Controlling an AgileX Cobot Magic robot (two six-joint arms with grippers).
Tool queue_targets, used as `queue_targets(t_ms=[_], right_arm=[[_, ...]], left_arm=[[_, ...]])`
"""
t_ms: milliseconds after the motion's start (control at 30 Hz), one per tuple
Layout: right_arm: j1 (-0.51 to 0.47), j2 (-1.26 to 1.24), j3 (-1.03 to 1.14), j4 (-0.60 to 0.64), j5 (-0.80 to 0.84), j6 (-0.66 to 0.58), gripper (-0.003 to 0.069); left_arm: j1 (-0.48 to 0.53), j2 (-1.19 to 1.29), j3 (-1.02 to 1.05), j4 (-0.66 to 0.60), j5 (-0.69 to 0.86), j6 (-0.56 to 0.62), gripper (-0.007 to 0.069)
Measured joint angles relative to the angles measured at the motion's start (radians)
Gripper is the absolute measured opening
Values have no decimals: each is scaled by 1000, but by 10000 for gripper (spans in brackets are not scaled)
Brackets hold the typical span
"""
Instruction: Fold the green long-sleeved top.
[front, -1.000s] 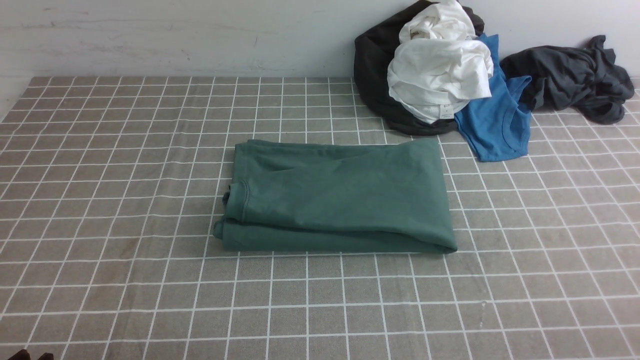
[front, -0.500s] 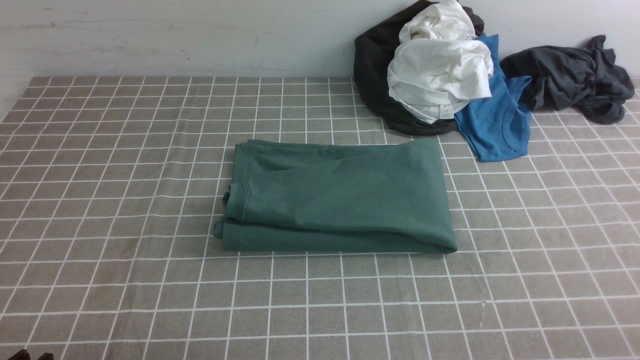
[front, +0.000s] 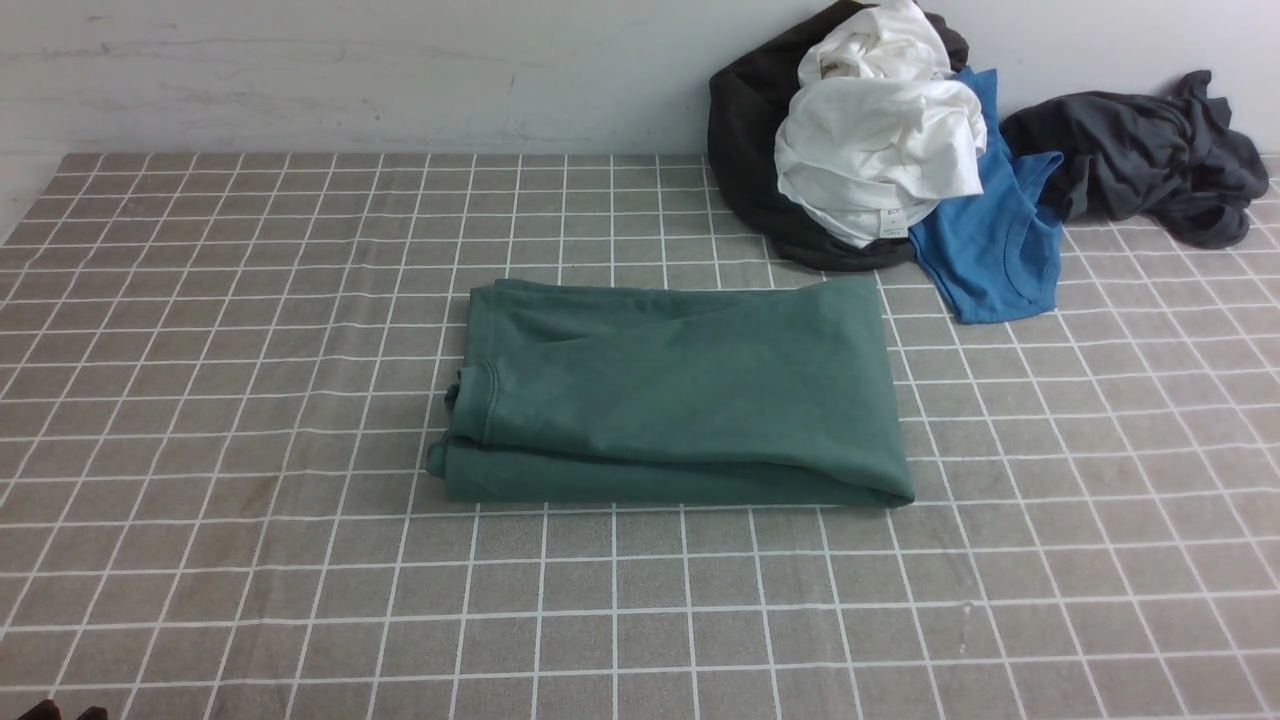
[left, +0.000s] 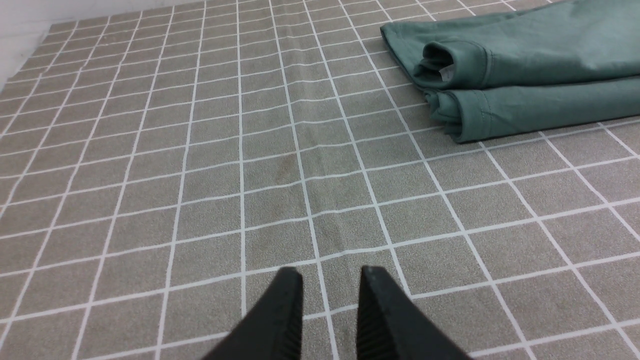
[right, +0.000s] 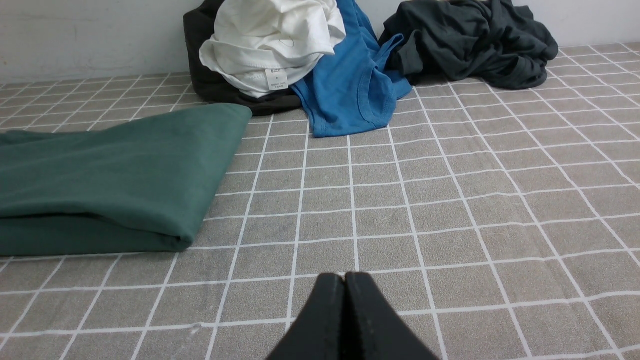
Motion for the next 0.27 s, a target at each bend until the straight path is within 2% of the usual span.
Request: queue_targets(t_ms=[200,267], right_arm=[[0,0,0,0,0,0,-14],[0,0,0,0,0,0,-14]], left_arm=[[0,0,0,0,3,0,149],[0,0,0,0,3,0,113]])
